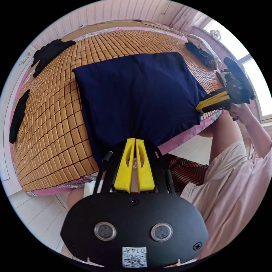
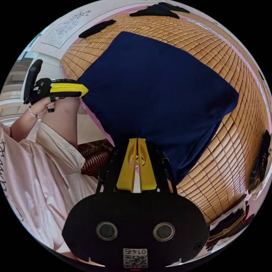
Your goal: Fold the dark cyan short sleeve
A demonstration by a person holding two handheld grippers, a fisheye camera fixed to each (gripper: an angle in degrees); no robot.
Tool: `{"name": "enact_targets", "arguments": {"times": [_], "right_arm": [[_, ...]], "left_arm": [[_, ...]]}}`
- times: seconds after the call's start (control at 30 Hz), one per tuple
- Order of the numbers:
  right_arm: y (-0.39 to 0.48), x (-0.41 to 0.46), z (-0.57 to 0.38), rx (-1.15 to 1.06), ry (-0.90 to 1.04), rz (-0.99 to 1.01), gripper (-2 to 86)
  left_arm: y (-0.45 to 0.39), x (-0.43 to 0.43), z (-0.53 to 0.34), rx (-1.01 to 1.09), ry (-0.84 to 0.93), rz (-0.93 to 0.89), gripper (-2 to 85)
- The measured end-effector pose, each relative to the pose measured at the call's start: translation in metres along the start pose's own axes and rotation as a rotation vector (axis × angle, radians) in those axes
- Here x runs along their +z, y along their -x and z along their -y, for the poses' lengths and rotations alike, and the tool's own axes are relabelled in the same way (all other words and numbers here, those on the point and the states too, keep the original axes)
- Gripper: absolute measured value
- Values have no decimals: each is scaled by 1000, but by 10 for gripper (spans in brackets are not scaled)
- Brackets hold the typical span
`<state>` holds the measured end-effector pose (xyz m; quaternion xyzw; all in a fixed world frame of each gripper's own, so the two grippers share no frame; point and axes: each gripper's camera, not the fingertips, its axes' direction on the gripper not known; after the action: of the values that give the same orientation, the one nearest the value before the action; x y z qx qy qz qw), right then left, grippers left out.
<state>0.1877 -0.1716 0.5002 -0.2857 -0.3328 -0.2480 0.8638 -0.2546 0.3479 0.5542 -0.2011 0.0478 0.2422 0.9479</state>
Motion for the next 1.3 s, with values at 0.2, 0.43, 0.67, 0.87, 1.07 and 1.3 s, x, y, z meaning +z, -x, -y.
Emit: {"name": "enact_targets", "arguments": {"times": [0.2,0.43,0.67,0.87,1.07,1.3], "right_arm": [[-7,-22,9,76,-4,190,-9],[7,-73,117,-26,-199,-100,-5],[15,-47,212,-66,17,-241,-7],[15,-61,241,-113,89,-306,-5],[1,-53,246,-165,200,-312,-6],[-40,-69,215,-95,67,-194,-8]], "left_arm": [[-2,-21,-17,-11,-95,-48,-10],[-78,8,8,180,-220,-175,-9],[-104,59,-9,225,-188,-180,-9],[-107,70,-26,218,-211,-199,-10],[-109,81,-41,203,-228,-216,-10],[-122,86,-59,228,-241,-197,-8]]}}
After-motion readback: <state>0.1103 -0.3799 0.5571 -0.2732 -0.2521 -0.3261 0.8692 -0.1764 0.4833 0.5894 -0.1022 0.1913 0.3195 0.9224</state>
